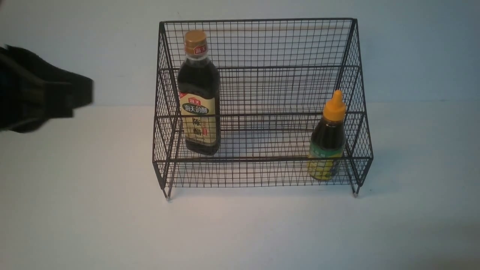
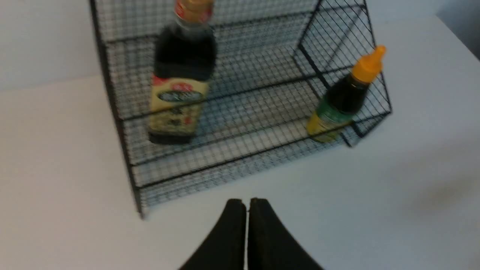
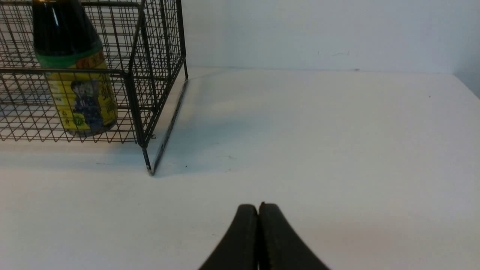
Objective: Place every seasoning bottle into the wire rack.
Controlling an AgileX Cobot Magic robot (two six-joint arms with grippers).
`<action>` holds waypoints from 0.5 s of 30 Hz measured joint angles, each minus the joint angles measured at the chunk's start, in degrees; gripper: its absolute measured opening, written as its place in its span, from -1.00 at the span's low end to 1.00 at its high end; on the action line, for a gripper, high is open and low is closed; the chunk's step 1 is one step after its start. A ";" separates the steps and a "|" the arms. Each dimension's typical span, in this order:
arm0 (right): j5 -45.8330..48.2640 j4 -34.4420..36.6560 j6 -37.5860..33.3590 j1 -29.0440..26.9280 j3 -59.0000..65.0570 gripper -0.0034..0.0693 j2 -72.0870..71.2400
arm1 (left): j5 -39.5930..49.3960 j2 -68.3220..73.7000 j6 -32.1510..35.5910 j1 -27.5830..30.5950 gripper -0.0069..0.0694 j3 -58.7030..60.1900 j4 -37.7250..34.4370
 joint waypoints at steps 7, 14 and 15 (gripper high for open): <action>0.00 0.00 0.00 0.00 0.00 -0.95 0.00 | -3.78 0.18 14.41 0.00 -0.83 0.00 -11.09; 0.00 0.00 0.00 0.00 0.00 -0.95 0.00 | -5.70 2.92 16.25 0.00 -0.83 0.00 -9.07; 0.00 0.00 0.00 0.00 0.00 -0.95 0.00 | -5.70 4.43 16.38 0.00 -0.83 0.00 -9.07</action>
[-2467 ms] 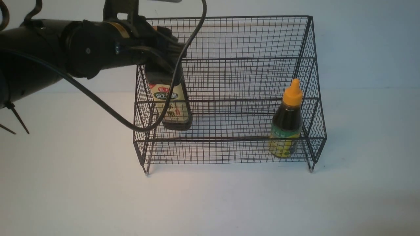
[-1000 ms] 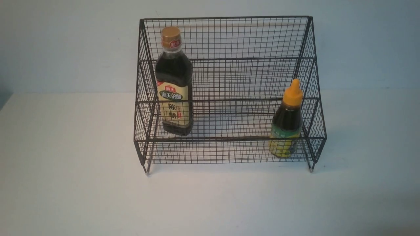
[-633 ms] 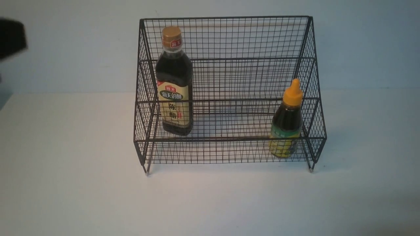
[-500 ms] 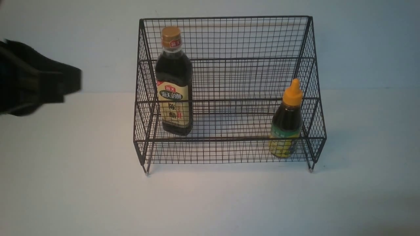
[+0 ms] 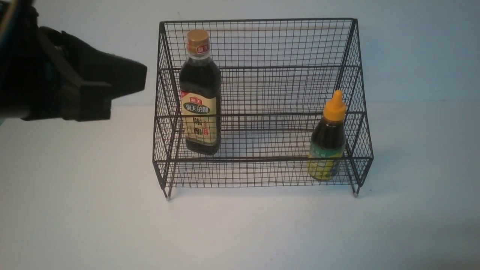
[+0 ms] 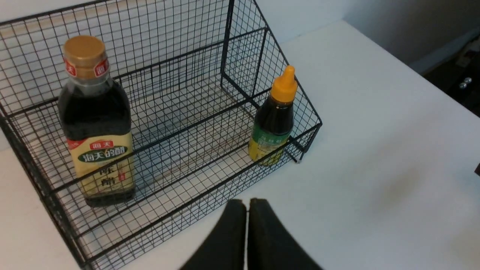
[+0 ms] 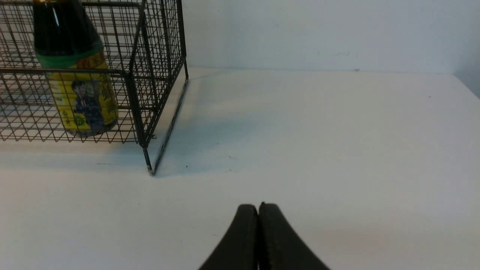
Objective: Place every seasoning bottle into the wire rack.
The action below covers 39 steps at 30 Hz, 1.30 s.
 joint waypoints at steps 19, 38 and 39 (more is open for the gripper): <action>0.00 0.00 0.00 0.00 0.00 -0.95 0.00 | -17.91 25.86 3.04 0.00 -0.83 -0.83 1.22; 0.00 0.00 0.00 0.00 0.00 -0.95 0.00 | -26.56 35.08 3.04 0.00 -0.83 -0.83 1.22; 0.00 0.00 0.00 0.00 0.00 -0.95 0.00 | -27.14 35.37 3.04 0.00 -0.83 -0.83 1.22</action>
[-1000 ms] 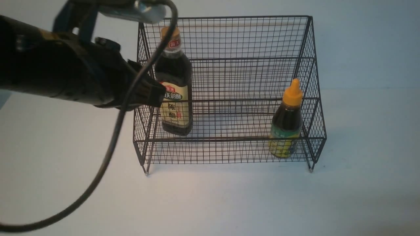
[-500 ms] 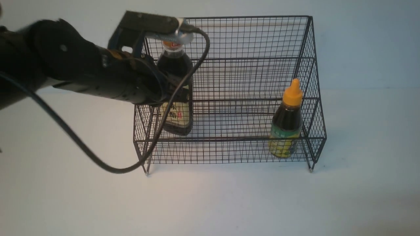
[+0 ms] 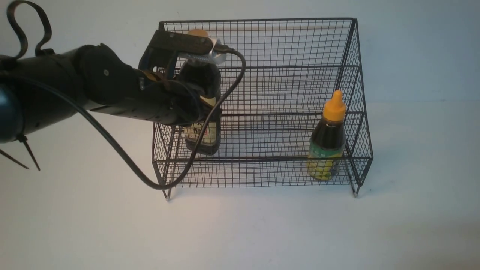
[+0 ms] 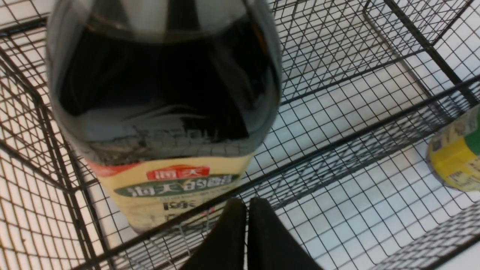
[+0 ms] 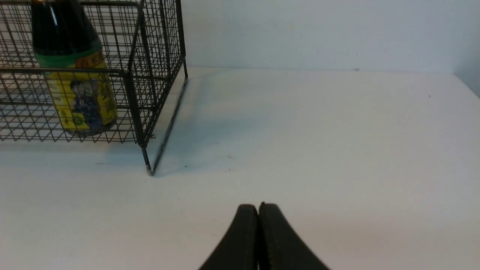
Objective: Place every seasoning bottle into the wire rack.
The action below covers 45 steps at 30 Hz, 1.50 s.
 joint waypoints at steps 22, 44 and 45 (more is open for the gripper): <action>0.00 0.00 0.00 0.00 0.00 -0.95 0.00 | -8.61 2.94 -0.16 0.00 -0.83 0.00 -1.04; 0.00 0.00 0.00 0.00 0.00 -0.95 0.00 | -2.31 2.94 2.50 -1.70 -0.83 0.00 -4.68; 0.00 0.00 0.00 0.00 0.00 -0.95 0.00 | -3.54 2.94 2.79 -2.16 -0.83 0.00 -4.73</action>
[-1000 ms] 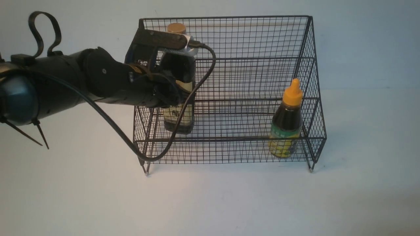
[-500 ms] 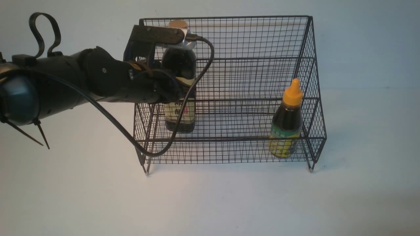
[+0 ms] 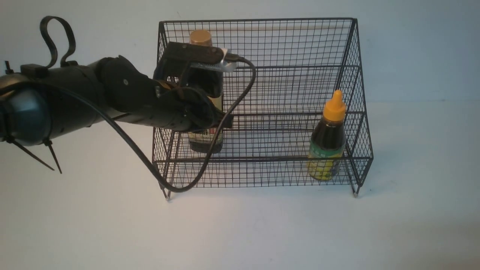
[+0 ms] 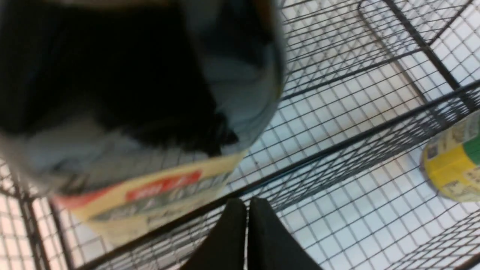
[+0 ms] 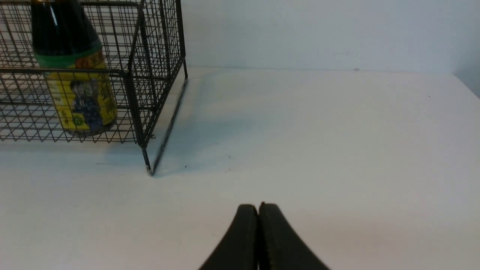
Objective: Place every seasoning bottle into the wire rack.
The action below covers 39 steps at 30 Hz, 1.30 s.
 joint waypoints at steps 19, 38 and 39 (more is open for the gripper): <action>0.00 0.00 0.00 0.00 0.00 -0.95 0.00 | -8.10 2.32 0.06 -0.70 -0.83 -0.01 -0.56; 0.00 0.00 0.00 0.00 0.00 -0.95 0.00 | 8.19 -18.34 3.63 -0.70 -0.83 2.31 0.06; 0.00 0.00 0.00 0.00 0.00 -0.95 0.00 | 7.90 -20.66 3.63 -0.70 -0.83 3.08 0.06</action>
